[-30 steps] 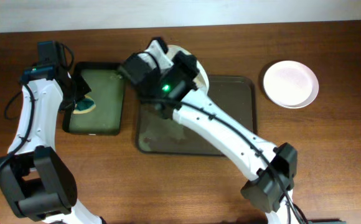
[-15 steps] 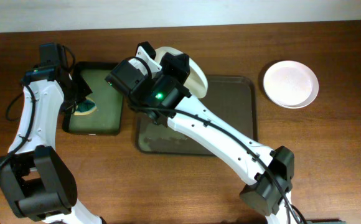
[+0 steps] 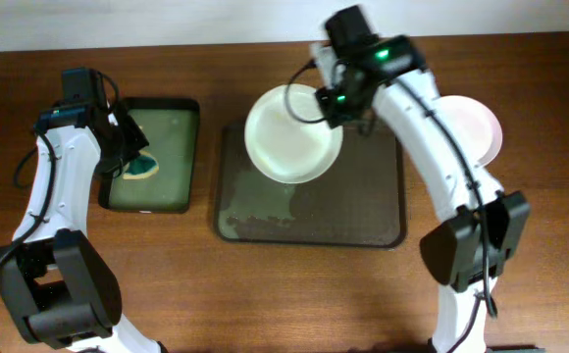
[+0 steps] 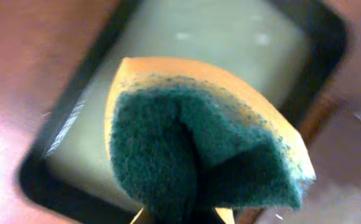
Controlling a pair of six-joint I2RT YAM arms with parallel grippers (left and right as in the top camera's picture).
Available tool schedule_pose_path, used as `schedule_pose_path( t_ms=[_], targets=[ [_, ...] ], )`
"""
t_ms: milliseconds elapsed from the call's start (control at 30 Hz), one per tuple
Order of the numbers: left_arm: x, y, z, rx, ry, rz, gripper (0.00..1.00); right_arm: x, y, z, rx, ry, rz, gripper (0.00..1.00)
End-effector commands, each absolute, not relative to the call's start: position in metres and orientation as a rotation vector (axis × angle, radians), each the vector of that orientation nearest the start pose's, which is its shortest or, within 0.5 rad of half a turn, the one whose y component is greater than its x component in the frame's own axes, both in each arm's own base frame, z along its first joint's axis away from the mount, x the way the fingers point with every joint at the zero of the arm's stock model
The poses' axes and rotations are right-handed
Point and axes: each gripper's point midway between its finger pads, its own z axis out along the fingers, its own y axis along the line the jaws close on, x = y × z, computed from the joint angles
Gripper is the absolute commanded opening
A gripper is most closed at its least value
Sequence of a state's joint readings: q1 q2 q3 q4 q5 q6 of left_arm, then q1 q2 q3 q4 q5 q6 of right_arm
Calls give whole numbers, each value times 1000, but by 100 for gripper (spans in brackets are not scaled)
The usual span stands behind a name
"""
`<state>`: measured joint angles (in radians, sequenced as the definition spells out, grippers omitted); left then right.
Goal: Clean dirty plates on tray and stack at the side
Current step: 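Scrub the plate's other side with the sponge in the left gripper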
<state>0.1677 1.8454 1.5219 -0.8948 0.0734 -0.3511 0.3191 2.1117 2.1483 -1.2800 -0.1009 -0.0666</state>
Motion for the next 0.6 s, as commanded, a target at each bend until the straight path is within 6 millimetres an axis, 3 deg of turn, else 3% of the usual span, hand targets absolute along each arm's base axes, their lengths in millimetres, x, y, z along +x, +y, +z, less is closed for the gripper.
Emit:
schedule_pose_path(
  t_ms=[0, 200, 467, 567],
  targets=[
    [434, 9, 130, -374, 2701, -453, 0, 435, 170, 130, -483, 2936, 515, 4],
    [433, -41, 131, -211, 2727, -504, 0, 423, 173, 53, -539, 3037, 604, 4],
    [436, -120, 137, 52, 2680, -554, 0, 419, 173, 6, -546, 3016, 602, 4],
    [438, -153, 129, 97, 2675, -587, 0, 416, 172, -6, -545, 3011, 602, 4]
  ],
)
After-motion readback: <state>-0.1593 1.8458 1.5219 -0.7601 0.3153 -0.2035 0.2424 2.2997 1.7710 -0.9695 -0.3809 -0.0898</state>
